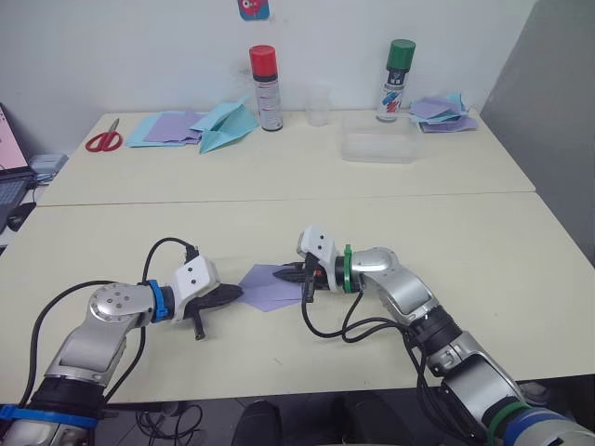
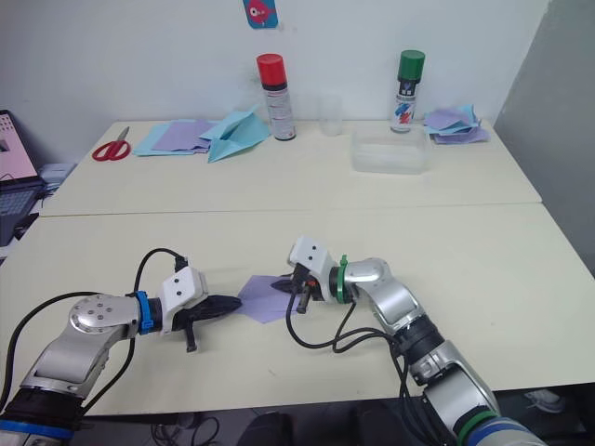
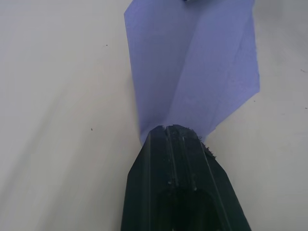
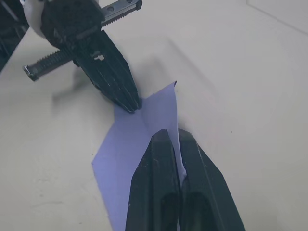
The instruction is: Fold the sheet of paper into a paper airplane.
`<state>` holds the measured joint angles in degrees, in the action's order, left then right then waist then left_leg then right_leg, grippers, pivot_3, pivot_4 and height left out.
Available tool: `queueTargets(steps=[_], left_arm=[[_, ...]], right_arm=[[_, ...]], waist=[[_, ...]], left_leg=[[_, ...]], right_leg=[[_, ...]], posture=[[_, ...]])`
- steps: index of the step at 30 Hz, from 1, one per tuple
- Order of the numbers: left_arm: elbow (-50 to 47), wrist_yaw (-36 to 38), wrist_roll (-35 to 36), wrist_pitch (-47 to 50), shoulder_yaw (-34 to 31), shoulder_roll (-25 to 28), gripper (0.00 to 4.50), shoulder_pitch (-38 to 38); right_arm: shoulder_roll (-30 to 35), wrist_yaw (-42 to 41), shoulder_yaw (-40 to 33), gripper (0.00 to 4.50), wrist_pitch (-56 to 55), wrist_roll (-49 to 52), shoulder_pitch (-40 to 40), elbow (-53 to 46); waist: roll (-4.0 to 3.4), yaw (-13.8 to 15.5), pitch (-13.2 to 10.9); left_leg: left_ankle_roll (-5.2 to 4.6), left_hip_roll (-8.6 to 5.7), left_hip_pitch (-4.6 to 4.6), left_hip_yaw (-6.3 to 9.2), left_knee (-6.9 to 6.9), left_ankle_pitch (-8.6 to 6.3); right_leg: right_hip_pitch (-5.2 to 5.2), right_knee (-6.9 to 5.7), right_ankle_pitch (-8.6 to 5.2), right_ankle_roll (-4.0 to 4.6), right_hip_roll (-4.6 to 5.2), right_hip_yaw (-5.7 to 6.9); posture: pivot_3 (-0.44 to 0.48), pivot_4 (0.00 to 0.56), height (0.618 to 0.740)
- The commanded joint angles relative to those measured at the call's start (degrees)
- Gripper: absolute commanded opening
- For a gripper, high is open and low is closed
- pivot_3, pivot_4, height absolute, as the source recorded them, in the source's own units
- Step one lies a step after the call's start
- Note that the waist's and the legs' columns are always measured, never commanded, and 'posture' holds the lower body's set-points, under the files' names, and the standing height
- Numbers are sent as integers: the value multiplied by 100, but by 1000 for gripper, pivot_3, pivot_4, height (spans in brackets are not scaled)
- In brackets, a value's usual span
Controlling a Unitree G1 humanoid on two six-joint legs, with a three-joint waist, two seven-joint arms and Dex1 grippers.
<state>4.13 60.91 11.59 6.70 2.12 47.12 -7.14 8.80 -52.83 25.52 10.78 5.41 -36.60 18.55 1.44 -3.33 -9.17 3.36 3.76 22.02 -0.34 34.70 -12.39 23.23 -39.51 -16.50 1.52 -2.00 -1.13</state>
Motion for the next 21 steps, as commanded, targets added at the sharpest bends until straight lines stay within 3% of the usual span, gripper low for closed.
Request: queueTargets(steps=[1,10,21], left_arm=[[243,20,-209,289,94,137,0,184],[135,44,-168,488,52,136,0,107],[-8,37,-90,680,-57,207,0,103]], right_arm=[[45,-183,104,39,-1102,-262,9,128],[134,-589,328,39,-2011,-631,46,445],[230,-306,468,39,-2692,-1393,-97,959]], waist=[[1,0,0],[1,0,-1],[1,0,-1]], left_leg=[[0,0,0,0,0,0],[0,2,-1,0,0,0],[0,2,-4,-1,0,0]], right_leg=[[0,1,0,0,0,0],[0,0,0,0,-1,-1],[-2,-2,0,0,-1,-3]], posture=[[0,150,740],[0,150,740],[0,150,740]])
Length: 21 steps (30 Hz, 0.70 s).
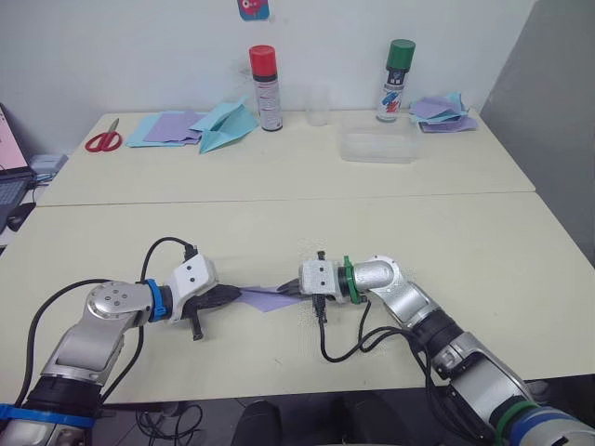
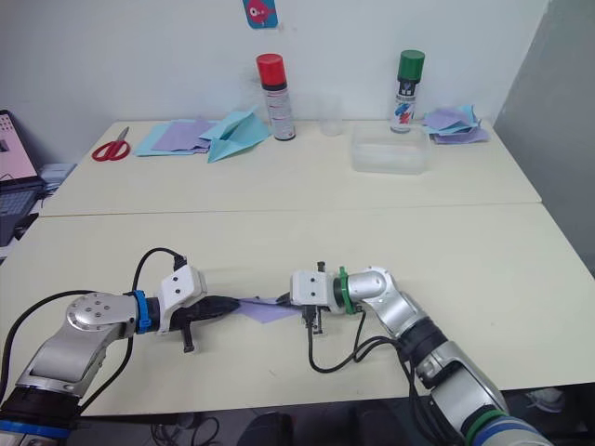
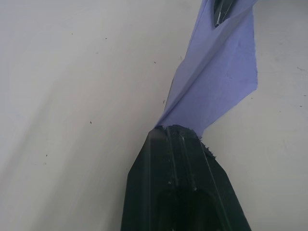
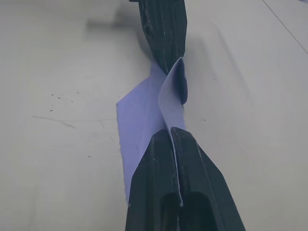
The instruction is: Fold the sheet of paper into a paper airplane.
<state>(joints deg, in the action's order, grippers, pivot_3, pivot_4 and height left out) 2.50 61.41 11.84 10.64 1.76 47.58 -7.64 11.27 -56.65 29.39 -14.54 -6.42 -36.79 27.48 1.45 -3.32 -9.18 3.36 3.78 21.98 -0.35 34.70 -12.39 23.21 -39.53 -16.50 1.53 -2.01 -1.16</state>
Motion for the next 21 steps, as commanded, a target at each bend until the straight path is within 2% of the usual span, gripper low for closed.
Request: queueTargets(steps=[1,6,9,11,16,21], left_arm=[[106,11,-43,372,-68,179,0,153],[-379,515,916,1501,-730,679,0,227],[-288,617,1155,1859,-1058,989,0,94],[-295,580,1252,2004,-1167,1013,0,-31],[-845,140,1464,2286,-1090,563,0,-329],[-1322,-364,1199,2290,-543,-6,0,-447]], right_arm=[[-15,94,87,39,-202,-254,-89,89],[-20,85,101,39,-350,-372,-83,137],[-13,47,121,39,-434,-403,-58,126],[-9,41,123,39,-450,-419,-51,131],[-13,56,126,39,-458,-465,-46,148],[-33,74,125,39,-435,-485,-59,158]], waist=[[0,-1,0],[22,-14,-19],[47,10,-50],[51,23,-54],[59,17,-57],[64,7,-59]], left_leg=[[0,0,-1,0,0,0],[0,6,1,2,0,0],[0,9,5,11,0,0],[0,8,6,12,1,0],[1,4,9,4,2,0],[1,5,10,7,2,0]], right_leg=[[0,-1,0,0,0,-1],[3,-3,0,0,-7,0],[6,-4,-3,5,-10,11],[5,-3,-3,5,-9,12],[4,0,-2,5,-3,5],[4,-1,-2,5,-4,6]], posture=[[0,150,740],[0,150,740],[0,150,740],[0,150,740],[0,150,740],[0,150,740]])
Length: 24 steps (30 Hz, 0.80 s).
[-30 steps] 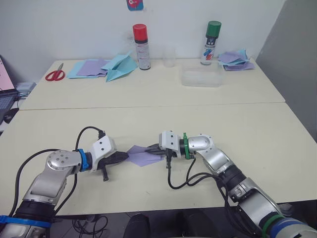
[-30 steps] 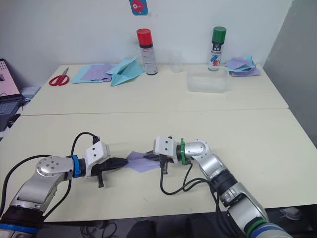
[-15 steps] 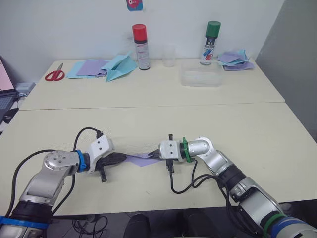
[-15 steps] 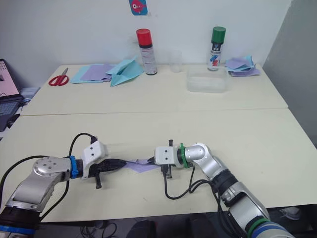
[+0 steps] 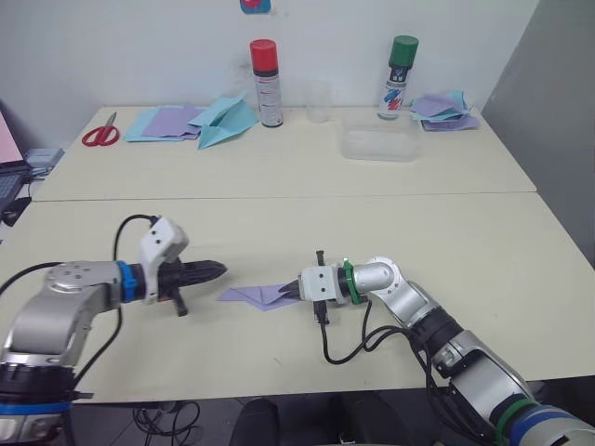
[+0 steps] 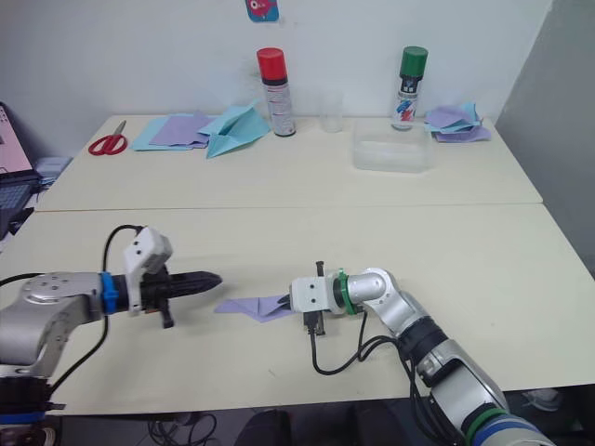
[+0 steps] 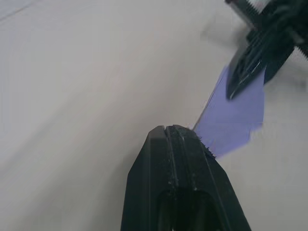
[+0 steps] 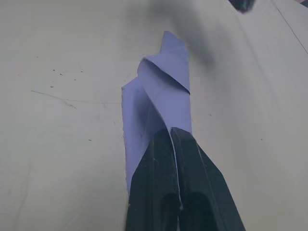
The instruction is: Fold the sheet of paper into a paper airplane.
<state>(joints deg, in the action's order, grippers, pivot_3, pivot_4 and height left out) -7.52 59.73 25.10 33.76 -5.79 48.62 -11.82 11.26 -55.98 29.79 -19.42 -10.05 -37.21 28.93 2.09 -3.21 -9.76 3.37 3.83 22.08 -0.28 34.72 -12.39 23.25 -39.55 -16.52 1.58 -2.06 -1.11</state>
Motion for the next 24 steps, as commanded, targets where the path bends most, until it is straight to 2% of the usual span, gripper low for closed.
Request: queueTargets(steps=[1,7,15,19,24], left_arm=[[-381,-254,-176,-26,324,-176,0,-10],[-98,-505,-861,-491,920,-295,0,116],[382,-431,-1165,-976,1022,-238,0,391],[572,-481,-1228,-1097,1085,-335,0,334],[626,-490,-1267,-1187,1176,-416,0,369]], right_arm=[[-37,9,79,39,80,-116,-11,6],[-35,19,68,39,181,-100,43,-86],[8,-117,74,39,317,5,124,-246],[95,-547,128,888,501,217,184,-516],[552,-1553,6,2678,1829,960,306,-1649]], waist=[[1,-6,0],[1,-4,-1],[2,-2,0],[2,0,1],[0,34,0]], left_leg=[[0,0,0,0,0,0],[0,0,-1,1,0,0],[0,-1,-6,-2,1,0],[0,-1,-7,-2,1,0],[0,-3,-5,-2,7,0]], right_leg=[[0,-1,0,0,-1,0],[0,-2,0,0,-1,-1],[-2,-5,0,0,-1,-4],[-3,-6,0,0,-1,-4],[-6,-5,0,0,2,-3]], posture=[[0,150,740],[0,150,740],[0,150,740],[0,150,740],[0,150,740]])
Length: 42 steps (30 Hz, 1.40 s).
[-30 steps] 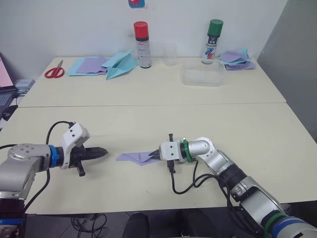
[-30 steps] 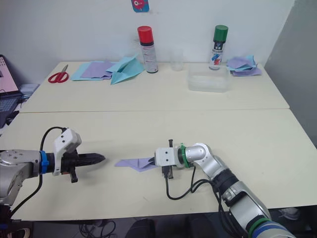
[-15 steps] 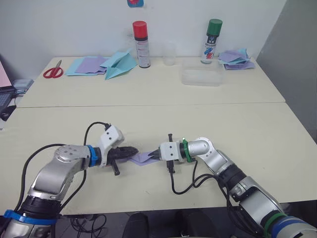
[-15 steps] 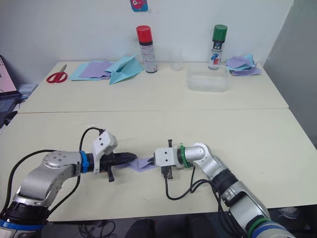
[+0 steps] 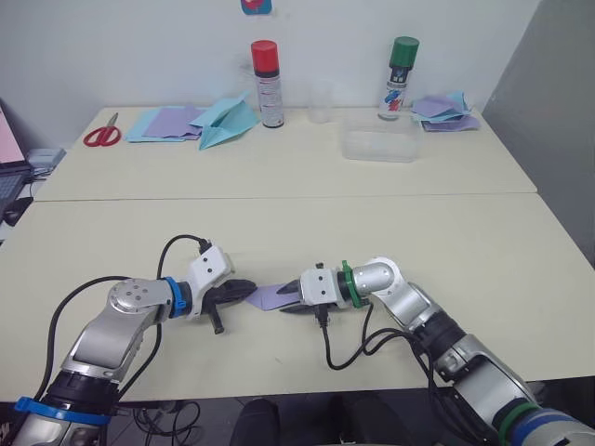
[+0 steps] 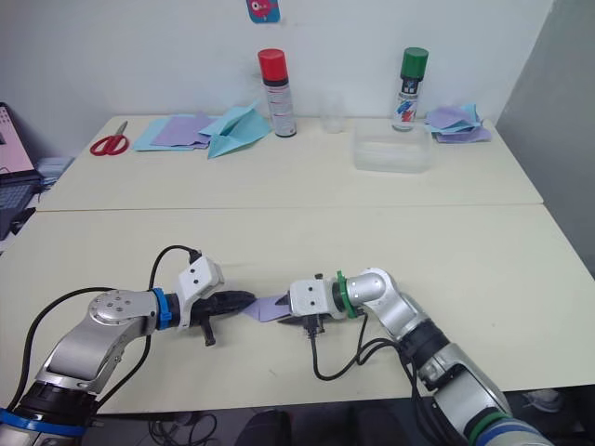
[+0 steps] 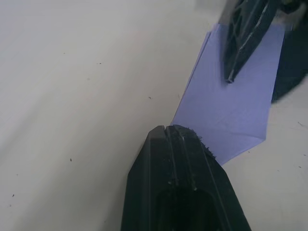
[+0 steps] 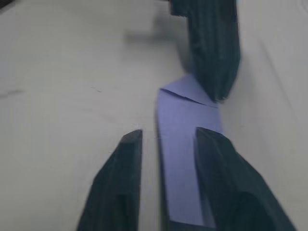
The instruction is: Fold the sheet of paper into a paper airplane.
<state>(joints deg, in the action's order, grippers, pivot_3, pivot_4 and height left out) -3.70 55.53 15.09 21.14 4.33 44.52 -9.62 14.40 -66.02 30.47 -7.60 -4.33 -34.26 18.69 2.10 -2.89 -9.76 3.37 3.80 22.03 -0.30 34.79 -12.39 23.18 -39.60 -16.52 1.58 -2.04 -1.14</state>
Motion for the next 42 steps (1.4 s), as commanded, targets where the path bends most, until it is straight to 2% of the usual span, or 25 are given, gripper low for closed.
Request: queueTargets(steps=[1,3,6,9,15,16,23,28,38,42], left_arm=[[262,-74,-276,57,178,-19,0,141],[291,-94,-299,36,203,-46,0,128],[296,-122,-321,12,223,-64,0,147],[317,-141,-364,-33,259,-75,0,185],[334,-150,-404,-56,267,-66,0,217],[335,-147,-404,-52,271,-65,0,214],[427,-105,-439,-81,276,-3,0,142],[469,-82,-463,-90,284,9,0,112],[591,-72,-464,-153,330,13,0,57],[678,-39,-479,-189,342,26,0,-19]], right_arm=[[374,-722,-101,3014,878,502,-8,-820],[556,-868,-218,3014,1200,669,-61,-1104],[460,-562,-571,3014,1711,953,-216,-1323],[-21,107,-966,2430,2210,1206,-379,-1333],[-723,1191,-701,229,2599,765,-171,-995],[-754,1330,-586,8,2519,613,-110,-841],[-635,1677,-122,8,2369,-52,-33,-290],[-386,1701,-251,8,2575,-108,-29,-196],[630,1416,-566,8,2779,34,507,-917],[741,1398,-853,8,2509,274,568,-1241]], waist=[[-2,8,-1],[-1,13,-1],[-2,12,-1],[-2,8,-1],[-2,41,5],[-2,52,5],[-6,49,7],[-9,54,10],[-10,104,24],[-14,105,28]], left_leg=[[0,-2,0,-1,1,0],[0,-5,0,0,3,0],[0,-5,-3,3,4,0],[0,-5,-9,7,4,0],[1,-7,-8,6,6,1],[1,-8,-7,3,6,0],[0,-11,-10,-6,7,0],[0,-10,-14,7,7,1],[0,-14,-12,0,9,1],[0,-14,-13,1,9,1]], right_leg=[[0,-1,0,0,2,0],[-1,-2,0,0,4,1],[-1,-7,0,0,4,3],[-1,-21,0,0,3,5],[0,-26,0,0,5,4],[0,-23,0,-1,7,2],[0,-21,0,-1,11,-5],[-1,-31,0,-1,9,6],[-5,-23,-1,-1,12,2],[-5,-22,-1,-1,11,2]], posture=[[0,150,740],[0,150,740],[0,150,740],[0,150,740],[0,150,740],[0,150,740],[0,150,740],[0,150,740],[0,150,740],[0,150,740]])
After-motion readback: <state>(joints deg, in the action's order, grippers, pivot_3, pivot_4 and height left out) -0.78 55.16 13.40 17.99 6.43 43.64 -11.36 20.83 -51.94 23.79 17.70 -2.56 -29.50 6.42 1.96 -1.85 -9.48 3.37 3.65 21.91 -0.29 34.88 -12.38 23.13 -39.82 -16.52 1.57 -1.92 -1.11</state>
